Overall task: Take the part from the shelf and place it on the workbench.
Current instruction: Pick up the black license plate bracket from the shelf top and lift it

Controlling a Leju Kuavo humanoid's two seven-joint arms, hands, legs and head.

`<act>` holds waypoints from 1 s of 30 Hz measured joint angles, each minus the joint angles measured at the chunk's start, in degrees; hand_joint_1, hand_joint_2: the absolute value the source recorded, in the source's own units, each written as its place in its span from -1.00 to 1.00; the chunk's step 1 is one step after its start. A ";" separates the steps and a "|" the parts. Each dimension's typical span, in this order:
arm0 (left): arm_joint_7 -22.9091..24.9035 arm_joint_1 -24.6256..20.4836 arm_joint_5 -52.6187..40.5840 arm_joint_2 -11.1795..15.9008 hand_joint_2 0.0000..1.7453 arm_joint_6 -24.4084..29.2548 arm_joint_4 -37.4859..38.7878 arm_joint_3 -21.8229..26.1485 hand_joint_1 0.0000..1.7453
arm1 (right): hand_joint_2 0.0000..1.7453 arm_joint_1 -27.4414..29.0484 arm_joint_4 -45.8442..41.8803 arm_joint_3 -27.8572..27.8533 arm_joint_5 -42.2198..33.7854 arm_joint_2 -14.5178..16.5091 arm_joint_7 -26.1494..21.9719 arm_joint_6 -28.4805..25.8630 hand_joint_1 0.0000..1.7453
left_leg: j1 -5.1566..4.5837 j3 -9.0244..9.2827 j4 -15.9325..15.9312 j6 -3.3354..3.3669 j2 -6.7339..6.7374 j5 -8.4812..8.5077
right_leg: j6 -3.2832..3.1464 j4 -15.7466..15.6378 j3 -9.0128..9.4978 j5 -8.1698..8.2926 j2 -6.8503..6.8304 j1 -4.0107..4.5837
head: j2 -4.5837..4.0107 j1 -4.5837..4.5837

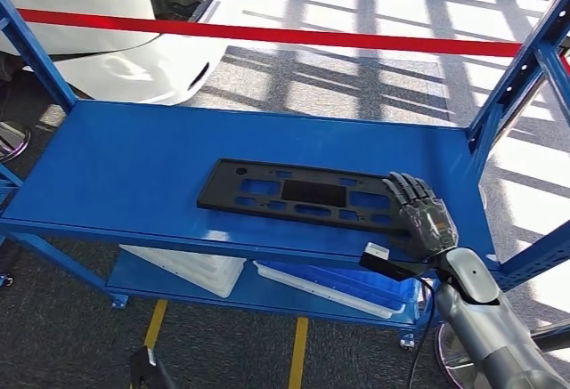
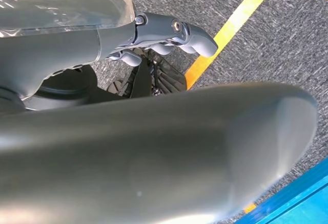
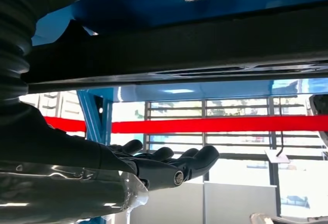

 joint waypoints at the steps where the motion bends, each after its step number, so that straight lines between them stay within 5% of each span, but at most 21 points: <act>1: 0.02 0.00 0.00 0.00 -1.00 0.00 0.00 -0.03 -1.00 | 1.00 -0.10 0.21 0.01 0.00 0.05 0.00 0.00 -1.00 | 0.00 0.01 0.00 0.00 0.00 0.00 | 0.00 0.00 0.00 0.00 0.00 0.00 | 0.00 0.00; 30: 0.94 -0.20 0.00 0.00 -1.00 -0.48 0.04 -1.36 -1.00 | 1.00 -3.64 8.19 0.20 0.84 3.24 0.39 -3.05 -1.00 | 0.01 0.20 0.07 0.02 0.00 0.01 | 0.05 0.00 0.23 0.07 0.04 0.01 | 0.00 0.00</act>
